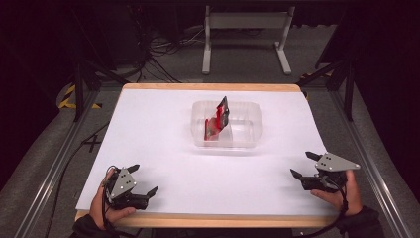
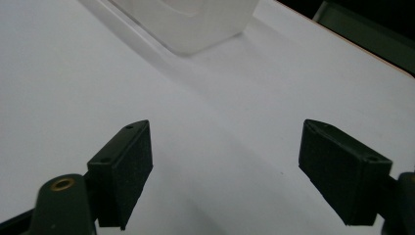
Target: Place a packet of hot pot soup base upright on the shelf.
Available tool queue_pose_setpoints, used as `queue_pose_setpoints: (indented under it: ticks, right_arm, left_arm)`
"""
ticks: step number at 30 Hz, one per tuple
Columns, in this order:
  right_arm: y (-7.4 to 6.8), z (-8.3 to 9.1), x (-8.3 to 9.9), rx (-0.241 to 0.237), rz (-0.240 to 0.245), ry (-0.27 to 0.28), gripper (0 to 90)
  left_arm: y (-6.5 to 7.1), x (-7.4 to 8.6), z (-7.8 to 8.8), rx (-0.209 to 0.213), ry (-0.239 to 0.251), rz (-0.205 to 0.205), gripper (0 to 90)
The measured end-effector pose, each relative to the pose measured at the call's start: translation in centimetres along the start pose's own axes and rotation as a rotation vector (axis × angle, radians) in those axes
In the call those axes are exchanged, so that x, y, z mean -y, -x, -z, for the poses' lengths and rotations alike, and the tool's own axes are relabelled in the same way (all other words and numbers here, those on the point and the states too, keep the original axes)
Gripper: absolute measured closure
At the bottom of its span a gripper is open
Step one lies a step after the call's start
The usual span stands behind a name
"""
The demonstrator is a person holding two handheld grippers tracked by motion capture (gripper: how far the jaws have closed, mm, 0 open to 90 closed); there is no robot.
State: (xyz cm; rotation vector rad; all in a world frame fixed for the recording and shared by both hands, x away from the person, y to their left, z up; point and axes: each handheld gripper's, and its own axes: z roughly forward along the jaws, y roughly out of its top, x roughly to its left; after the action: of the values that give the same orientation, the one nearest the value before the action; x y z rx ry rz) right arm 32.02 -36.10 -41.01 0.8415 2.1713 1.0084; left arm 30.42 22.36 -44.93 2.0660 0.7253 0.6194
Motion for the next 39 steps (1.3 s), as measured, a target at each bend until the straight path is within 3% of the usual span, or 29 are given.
queue_pose_setpoints:
  ticks: [9,14,28,30,39]
  right_arm:
    - [0.3,1.2,2.3,0.036,-0.068,0.025,19.9]
    - [0.6,2.7,3.1,0.071,-0.127,0.092,19.1]
    - [0.4,4.2,5.0,0.14,-0.176,0.158,18.6]
    - [0.6,4.3,4.7,0.179,-0.198,0.161,14.8]
    - [0.8,3.4,4.6,0.194,-0.192,0.195,14.4]
  left_arm:
    - [-0.1,0.0,0.1,-0.005,0.007,0.017,7.2]
    - [-0.2,0.0,0.2,0.002,0.02,0.024,7.1]
    - [-0.3,0.3,0.8,-0.006,0.039,0.054,6.9]
    - [-0.3,0.4,1.0,-0.008,0.041,0.06,6.8]
    - [-0.2,0.9,1.8,-0.02,0.045,0.081,6.8]
